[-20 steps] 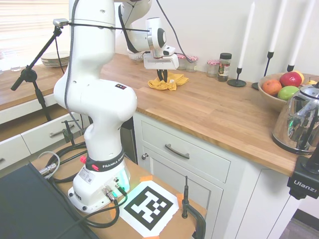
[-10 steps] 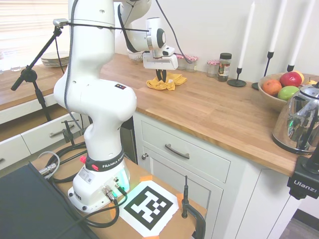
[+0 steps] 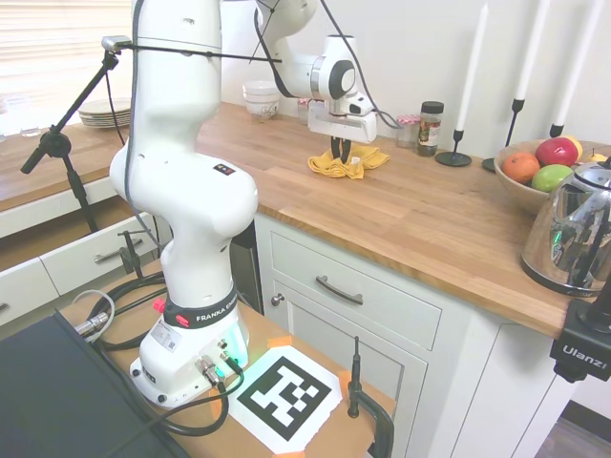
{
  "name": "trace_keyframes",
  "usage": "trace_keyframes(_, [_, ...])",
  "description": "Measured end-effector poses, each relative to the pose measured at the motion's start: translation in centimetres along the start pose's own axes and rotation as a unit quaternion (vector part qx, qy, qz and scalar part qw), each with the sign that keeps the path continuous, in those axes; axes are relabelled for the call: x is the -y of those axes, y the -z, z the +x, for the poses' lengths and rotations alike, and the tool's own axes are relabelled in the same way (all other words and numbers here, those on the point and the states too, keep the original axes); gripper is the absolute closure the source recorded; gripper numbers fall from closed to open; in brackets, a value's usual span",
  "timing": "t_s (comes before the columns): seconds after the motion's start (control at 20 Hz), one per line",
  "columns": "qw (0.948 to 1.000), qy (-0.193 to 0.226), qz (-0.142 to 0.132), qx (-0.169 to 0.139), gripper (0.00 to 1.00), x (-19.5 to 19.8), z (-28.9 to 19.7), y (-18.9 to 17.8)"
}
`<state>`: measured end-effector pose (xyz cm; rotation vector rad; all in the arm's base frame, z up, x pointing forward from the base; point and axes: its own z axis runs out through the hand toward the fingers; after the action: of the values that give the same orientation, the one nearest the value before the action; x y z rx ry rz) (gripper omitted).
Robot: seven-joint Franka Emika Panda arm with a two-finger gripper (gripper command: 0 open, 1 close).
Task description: Wipe the counter
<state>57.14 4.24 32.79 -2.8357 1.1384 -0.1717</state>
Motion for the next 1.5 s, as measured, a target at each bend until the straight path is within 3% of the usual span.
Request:
trace_keyframes(0.6, [0.9965, -0.070, 0.041, 0.017, 1.00, -10.9, 8.6, 0.4])
trace_keyframes(1.1, [0.9929, -0.107, 0.051, 0.013, 1.00, -16.8, 11.2, 0.9])
trace_keyframes(1.4, [0.9928, -0.109, 0.049, 0.011, 1.00, -17.4, 11.4, 1.0])
trace_keyframes(1.45, [0.9928, -0.109, 0.049, 0.011, 0.00, -17.3, 11.4, 1.0])
trace_keyframes(1.5, [0.9927, -0.109, 0.049, 0.011, 0.00, -17.3, 11.4, 1.0])
